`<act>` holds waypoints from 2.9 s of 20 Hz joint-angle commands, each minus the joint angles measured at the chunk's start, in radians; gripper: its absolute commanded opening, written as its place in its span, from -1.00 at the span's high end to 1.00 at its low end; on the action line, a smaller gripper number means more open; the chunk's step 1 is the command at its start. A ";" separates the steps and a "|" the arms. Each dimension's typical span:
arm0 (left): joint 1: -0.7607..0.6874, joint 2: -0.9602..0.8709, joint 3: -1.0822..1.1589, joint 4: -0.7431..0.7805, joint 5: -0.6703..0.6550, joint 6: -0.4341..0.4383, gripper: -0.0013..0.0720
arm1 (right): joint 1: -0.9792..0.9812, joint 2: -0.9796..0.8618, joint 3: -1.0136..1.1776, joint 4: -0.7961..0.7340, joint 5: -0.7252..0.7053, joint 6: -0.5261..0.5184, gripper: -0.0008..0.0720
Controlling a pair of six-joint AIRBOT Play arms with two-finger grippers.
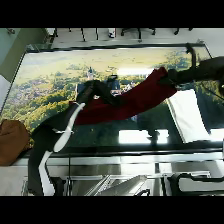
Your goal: Fold the shirts.
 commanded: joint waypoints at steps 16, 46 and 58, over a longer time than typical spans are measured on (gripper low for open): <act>0.194 0.236 0.122 -0.056 0.294 0.008 0.92 | 0.040 0.063 0.042 0.003 -0.055 0.086 0.91; 0.658 1.023 -0.361 -0.058 0.179 0.101 0.92 | 0.232 -0.339 -0.036 -0.230 0.131 0.265 -0.93; 0.658 1.023 -0.361 -0.056 0.188 0.101 0.92 | 0.370 -0.509 -0.034 0.005 0.311 0.223 0.25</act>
